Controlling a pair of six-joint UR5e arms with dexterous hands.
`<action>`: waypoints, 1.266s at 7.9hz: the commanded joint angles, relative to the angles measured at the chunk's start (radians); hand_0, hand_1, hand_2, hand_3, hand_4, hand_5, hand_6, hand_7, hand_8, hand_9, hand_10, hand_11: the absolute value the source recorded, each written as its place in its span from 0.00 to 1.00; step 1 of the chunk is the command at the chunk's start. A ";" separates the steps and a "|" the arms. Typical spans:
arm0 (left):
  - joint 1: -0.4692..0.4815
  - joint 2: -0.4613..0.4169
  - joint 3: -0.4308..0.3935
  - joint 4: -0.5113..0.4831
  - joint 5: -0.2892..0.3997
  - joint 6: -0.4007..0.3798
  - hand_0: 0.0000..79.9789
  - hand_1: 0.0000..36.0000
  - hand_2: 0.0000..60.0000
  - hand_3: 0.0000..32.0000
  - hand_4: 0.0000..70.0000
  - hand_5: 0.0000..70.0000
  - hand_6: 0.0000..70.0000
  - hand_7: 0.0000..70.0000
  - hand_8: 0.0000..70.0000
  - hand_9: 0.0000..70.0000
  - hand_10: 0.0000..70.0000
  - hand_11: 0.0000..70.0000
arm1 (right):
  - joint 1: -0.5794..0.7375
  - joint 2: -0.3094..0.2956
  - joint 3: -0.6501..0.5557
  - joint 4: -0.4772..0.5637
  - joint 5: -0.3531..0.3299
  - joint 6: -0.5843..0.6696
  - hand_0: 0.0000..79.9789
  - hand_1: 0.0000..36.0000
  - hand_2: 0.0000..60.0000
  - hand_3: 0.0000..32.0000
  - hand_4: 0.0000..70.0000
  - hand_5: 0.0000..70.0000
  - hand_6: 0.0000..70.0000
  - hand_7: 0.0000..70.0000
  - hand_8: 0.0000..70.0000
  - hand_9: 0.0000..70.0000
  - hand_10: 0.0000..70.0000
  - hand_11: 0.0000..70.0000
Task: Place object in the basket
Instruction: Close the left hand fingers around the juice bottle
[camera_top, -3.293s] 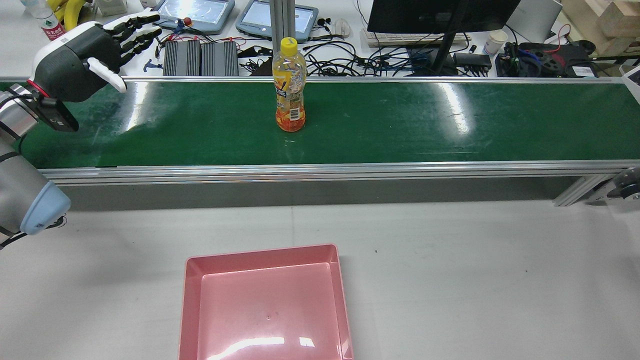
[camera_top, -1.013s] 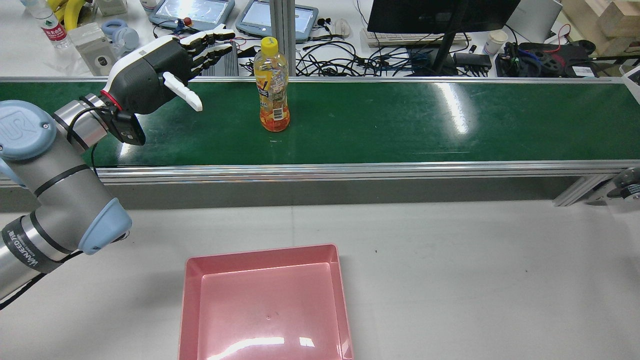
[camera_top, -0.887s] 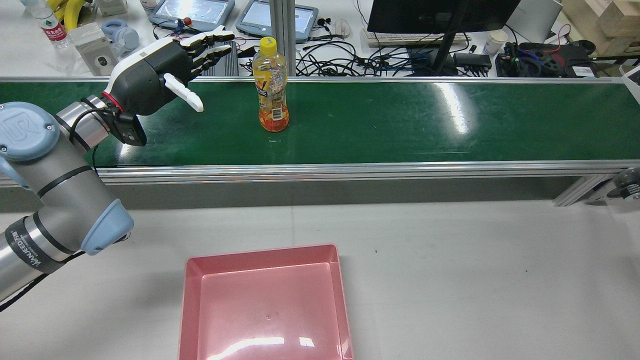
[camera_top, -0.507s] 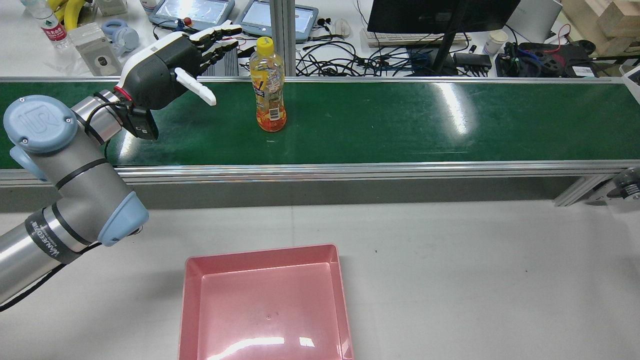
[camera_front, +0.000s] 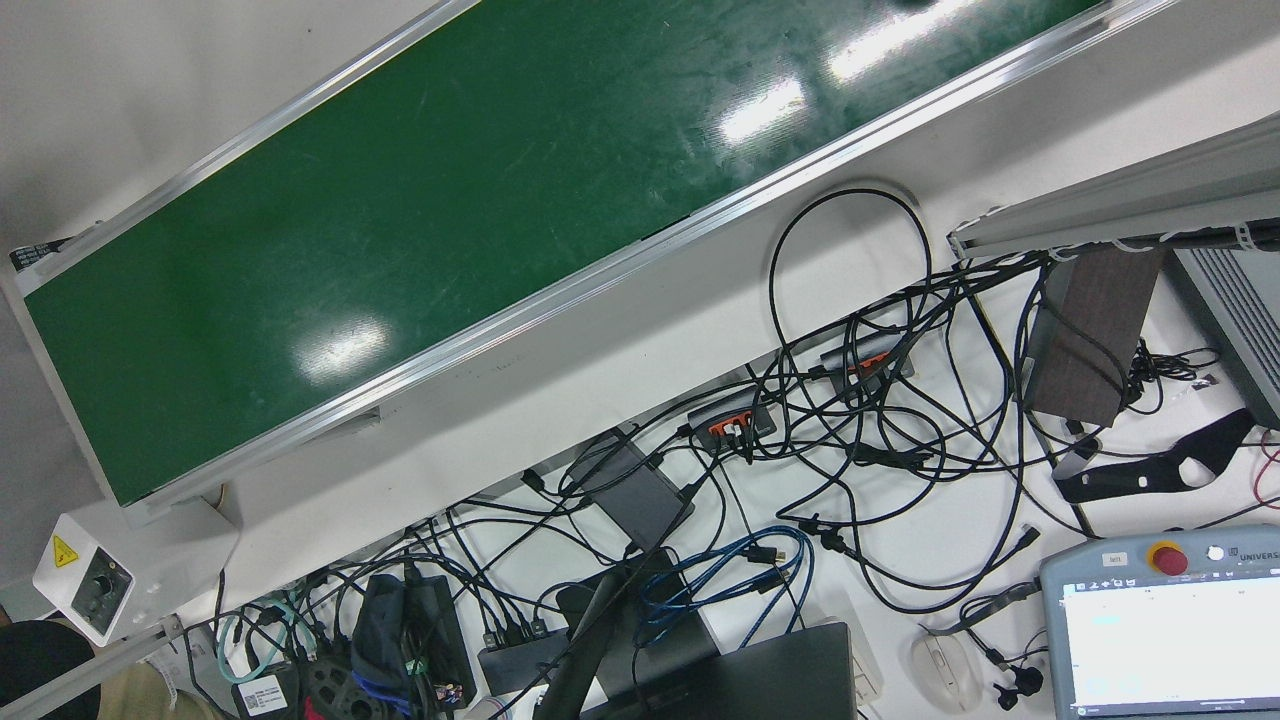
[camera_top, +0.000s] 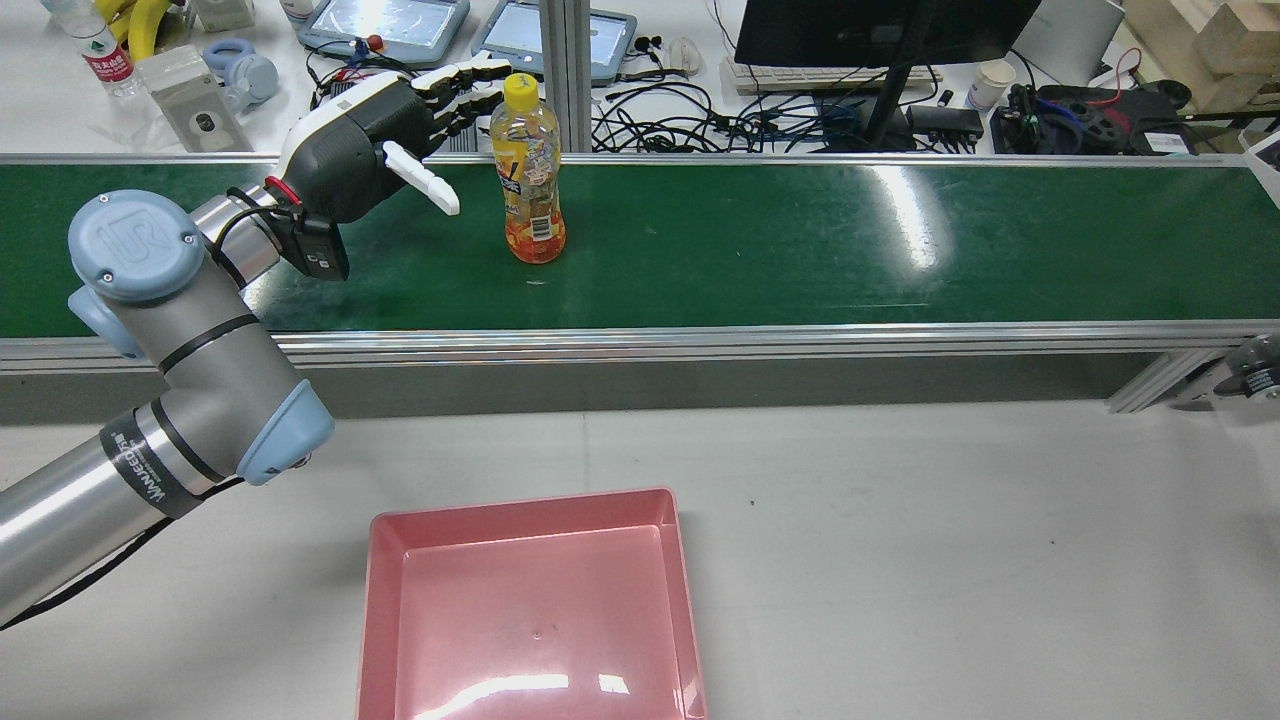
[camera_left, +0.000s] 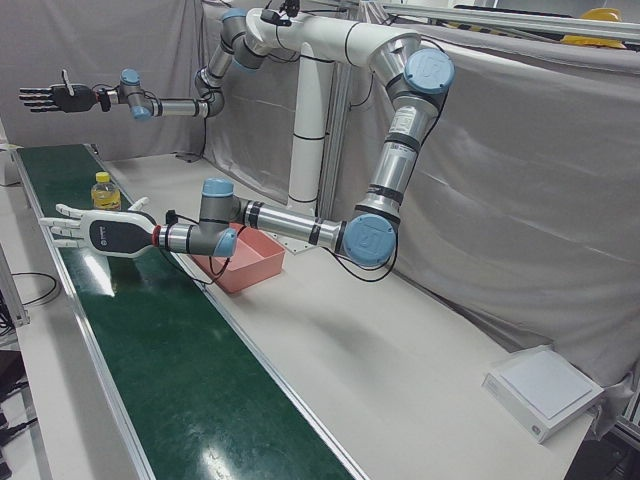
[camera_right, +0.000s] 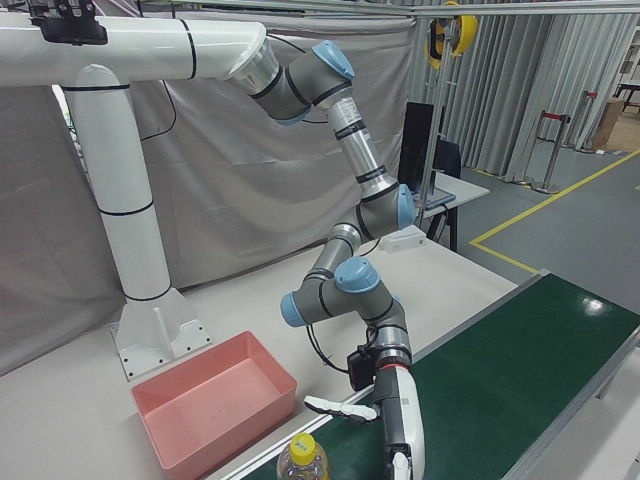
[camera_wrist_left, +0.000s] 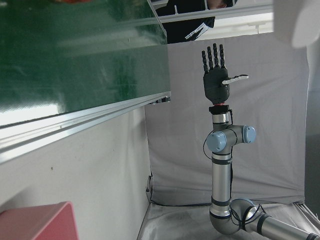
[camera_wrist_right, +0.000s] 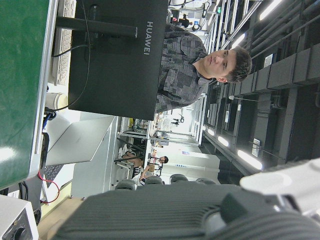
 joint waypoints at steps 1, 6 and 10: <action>0.030 -0.002 0.018 -0.017 -0.002 0.010 0.79 0.10 0.00 0.06 0.19 0.23 0.00 0.03 0.12 0.15 0.02 0.05 | 0.000 0.000 0.000 0.000 0.000 0.000 0.00 0.00 0.00 0.00 0.00 0.00 0.00 0.00 0.00 0.00 0.00 0.00; 0.042 -0.033 0.019 -0.014 0.000 0.015 0.80 0.11 0.00 0.03 0.20 0.25 0.01 0.03 0.12 0.17 0.02 0.05 | 0.000 0.000 0.000 0.000 0.000 0.000 0.00 0.00 0.00 0.00 0.00 0.00 0.00 0.00 0.00 0.00 0.00 0.00; 0.042 -0.042 0.019 -0.016 0.002 0.013 0.83 0.12 0.00 0.00 0.22 0.30 0.03 0.04 0.14 0.19 0.04 0.09 | 0.000 0.000 0.000 0.000 0.000 0.000 0.00 0.00 0.00 0.00 0.00 0.00 0.00 0.00 0.00 0.00 0.00 0.00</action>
